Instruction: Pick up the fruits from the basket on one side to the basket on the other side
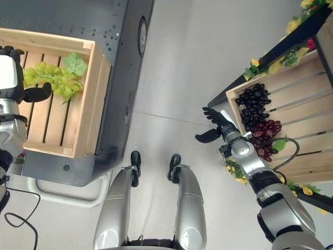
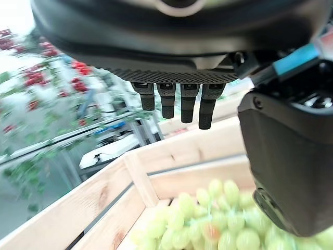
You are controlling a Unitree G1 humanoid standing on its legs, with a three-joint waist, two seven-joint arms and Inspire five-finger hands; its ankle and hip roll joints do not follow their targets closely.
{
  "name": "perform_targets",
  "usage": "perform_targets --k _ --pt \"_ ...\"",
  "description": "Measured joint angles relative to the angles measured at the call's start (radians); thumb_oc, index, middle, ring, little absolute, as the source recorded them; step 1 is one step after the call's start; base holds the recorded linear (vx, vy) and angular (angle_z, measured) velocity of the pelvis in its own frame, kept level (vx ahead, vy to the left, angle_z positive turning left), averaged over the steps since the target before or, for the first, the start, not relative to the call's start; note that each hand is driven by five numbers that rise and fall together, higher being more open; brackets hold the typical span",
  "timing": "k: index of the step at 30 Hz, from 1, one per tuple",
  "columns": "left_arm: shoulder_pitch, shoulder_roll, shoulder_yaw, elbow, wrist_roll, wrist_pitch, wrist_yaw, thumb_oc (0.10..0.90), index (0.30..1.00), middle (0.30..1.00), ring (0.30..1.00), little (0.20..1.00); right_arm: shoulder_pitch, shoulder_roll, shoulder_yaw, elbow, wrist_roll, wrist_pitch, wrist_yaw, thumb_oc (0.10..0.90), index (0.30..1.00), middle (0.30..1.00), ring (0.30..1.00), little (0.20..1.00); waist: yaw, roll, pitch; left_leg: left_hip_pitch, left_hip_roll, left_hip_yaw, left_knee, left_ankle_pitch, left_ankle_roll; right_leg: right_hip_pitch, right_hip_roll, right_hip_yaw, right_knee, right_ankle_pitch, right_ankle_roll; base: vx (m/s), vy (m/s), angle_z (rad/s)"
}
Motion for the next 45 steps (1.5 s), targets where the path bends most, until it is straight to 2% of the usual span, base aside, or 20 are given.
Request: perform_targets --k 5,10,20,26,31,39,43,45 --pt "-0.077 0.000 -0.103 -0.001 0.057 0.042 -0.028 0.800 0.900 0.900 0.900 0.900 -0.033 -0.004 0.030 0.002 0.001 -0.009 0.022 0.800 0.900 0.900 0.900 0.900 -0.004 0.000 0.000 -0.018 -0.001 0.002 0.008 -0.001 0.002 -0.016 -0.005 -0.003 0.011 -0.001 -0.001 -0.02 0.056 0.01" --pt "-0.130 0.006 -0.145 0.006 0.165 0.079 -0.079 0.800 0.900 0.900 0.900 0.900 -0.054 -0.005 0.048 0.004 0.006 -0.026 0.038 0.800 0.900 0.900 0.900 0.900 -0.004 0.000 0.000 -0.026 -0.001 0.001 0.014 -0.001 0.003 -0.020 -0.007 -0.005 0.011 -0.001 -0.001 -0.01 0.046 0.02" --pt "-0.203 0.009 -0.257 -0.009 0.385 0.084 -0.199 0.800 0.900 0.900 0.900 0.900 -0.072 -0.012 0.063 0.006 0.006 -0.030 0.042 0.800 0.900 0.900 0.900 0.900 -0.006 0.000 0.000 -0.080 0.001 0.002 0.028 0.007 0.011 -0.058 -0.018 -0.024 0.022 0.000 0.000 -0.01 0.044 0.06" --pt "-0.213 0.009 -0.303 -0.013 0.484 0.068 -0.330 0.800 0.900 0.900 0.900 0.900 -0.072 -0.012 0.067 0.006 0.007 -0.030 0.072 0.800 0.900 0.900 0.900 0.900 -0.010 -0.001 0.000 -0.090 0.001 0.005 0.036 0.003 0.018 -0.062 -0.022 -0.026 0.024 0.000 0.002 0.00 0.018 0.01" --pt "-0.216 0.009 -0.308 -0.008 0.485 0.068 -0.397 0.800 0.900 0.900 0.900 0.900 -0.072 -0.012 0.073 0.011 0.042 -0.030 0.081 0.800 0.900 0.900 0.900 0.900 -0.011 -0.001 0.000 -0.094 0.001 0.003 0.043 0.002 0.018 -0.063 -0.023 -0.027 0.025 -0.001 0.003 0.00 0.000 0.00" --pt "-0.232 0.010 -0.308 -0.008 0.487 0.057 -0.405 0.800 0.900 0.900 0.900 0.900 -0.072 -0.012 0.078 0.009 0.044 -0.030 0.115 0.800 0.900 0.900 0.900 0.900 -0.012 -0.001 0.000 -0.108 0.000 0.004 0.044 0.002 0.021 -0.076 -0.026 -0.029 0.025 -0.001 0.005 0.00 0.009 0.00" --pt "-0.248 0.011 -0.305 0.008 0.485 0.027 -0.380 0.800 0.900 0.900 0.900 0.900 -0.073 -0.015 0.078 0.009 0.044 -0.030 0.115 0.800 0.900 0.900 0.900 0.900 -0.013 -0.001 -0.001 -0.132 0.000 0.003 0.050 0.002 0.021 -0.099 -0.026 -0.029 0.028 -0.001 0.005 0.00 0.000 0.00" --pt "-0.259 0.022 -0.302 0.030 0.484 -0.012 -0.347 0.800 0.900 0.900 0.900 0.900 -0.070 -0.015 0.080 0.009 0.044 -0.030 0.115 0.800 0.900 0.900 0.900 0.900 -0.015 -0.001 -0.001 -0.140 0.001 0.003 0.057 0.001 0.023 -0.106 -0.025 -0.029 0.029 0.000 0.005 0.00 0.015 -0.01"
